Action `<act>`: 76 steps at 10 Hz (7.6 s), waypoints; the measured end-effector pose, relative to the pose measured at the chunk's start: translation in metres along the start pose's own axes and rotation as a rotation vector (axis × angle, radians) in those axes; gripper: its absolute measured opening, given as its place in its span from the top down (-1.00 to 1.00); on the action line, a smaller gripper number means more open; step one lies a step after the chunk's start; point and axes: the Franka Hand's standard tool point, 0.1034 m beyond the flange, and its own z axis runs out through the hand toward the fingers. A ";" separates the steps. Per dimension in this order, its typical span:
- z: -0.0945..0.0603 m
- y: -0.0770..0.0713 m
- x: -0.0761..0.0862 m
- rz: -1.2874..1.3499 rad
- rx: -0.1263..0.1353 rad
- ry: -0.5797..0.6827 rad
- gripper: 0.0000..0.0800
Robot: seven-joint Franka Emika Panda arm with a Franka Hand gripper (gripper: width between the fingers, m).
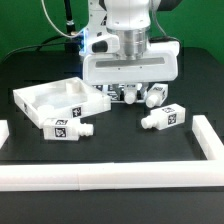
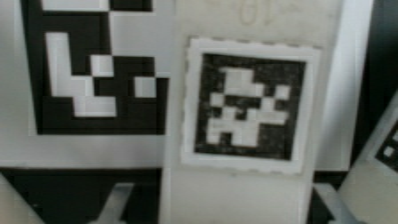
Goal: Assemble one leg
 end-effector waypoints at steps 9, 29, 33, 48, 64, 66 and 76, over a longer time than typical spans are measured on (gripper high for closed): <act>-0.078 0.006 0.011 0.000 0.016 -0.056 -0.62; -0.041 -0.044 0.128 0.644 0.142 -0.055 -0.62; -0.011 -0.056 0.116 0.633 0.116 -0.053 -0.62; -0.021 -0.112 0.055 0.587 0.082 -0.088 0.29; -0.074 -0.058 0.076 0.392 0.112 -0.074 -0.62; -0.077 -0.042 0.078 0.269 0.113 -0.066 -0.62; -0.087 0.073 0.093 -0.130 0.047 0.008 -0.62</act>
Offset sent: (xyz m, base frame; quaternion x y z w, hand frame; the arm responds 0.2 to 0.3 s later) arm 0.0000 0.0000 0.0000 0.0000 0.0000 0.0000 1.0000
